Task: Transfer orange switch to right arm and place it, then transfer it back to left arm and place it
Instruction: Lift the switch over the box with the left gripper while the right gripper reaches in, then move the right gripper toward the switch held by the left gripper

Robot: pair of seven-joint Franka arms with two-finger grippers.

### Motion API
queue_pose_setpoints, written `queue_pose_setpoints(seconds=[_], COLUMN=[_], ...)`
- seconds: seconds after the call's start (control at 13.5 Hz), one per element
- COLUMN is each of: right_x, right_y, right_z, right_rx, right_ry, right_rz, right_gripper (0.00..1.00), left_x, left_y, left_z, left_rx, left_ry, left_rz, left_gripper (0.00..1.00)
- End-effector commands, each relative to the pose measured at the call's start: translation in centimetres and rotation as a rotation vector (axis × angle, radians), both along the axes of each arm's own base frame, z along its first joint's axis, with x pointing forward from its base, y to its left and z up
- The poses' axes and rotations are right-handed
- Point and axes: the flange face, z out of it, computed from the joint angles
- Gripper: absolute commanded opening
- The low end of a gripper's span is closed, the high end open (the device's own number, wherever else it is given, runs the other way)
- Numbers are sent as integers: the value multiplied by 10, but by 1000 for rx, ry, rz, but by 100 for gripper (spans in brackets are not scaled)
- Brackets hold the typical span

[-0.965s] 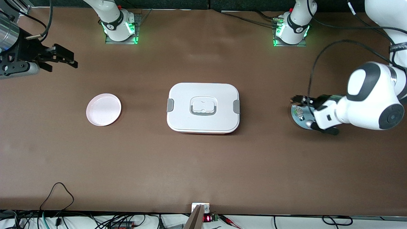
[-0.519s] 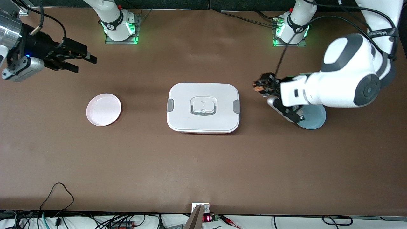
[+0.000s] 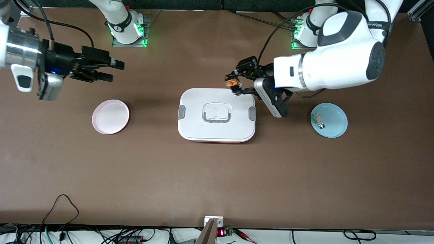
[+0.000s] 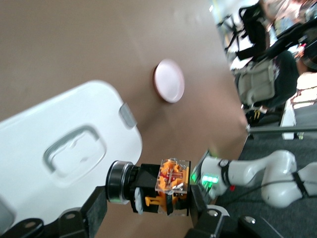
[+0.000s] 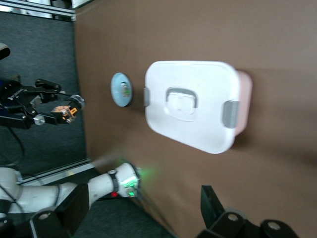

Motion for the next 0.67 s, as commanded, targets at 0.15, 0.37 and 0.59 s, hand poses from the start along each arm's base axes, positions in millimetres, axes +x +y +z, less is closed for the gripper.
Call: queue_pose_setpoints(seconds=[0.15, 0.37, 0.59], right_x=[8, 11, 18], right_y=[30, 56, 69], right_z=[-3, -7, -23], right_rx=[127, 208, 297], right_ry=[156, 284, 447], right_rz=[-114, -183, -248], right_gripper=[100, 100, 100], left_x=[-19, -23, -23], left_y=[-41, -50, -50], left_z=[19, 22, 22], left_rx=[-78, -90, -88], left_ry=[-68, -82, -86], left_rz=[-9, -6, -7], left_gripper=[0, 0, 0])
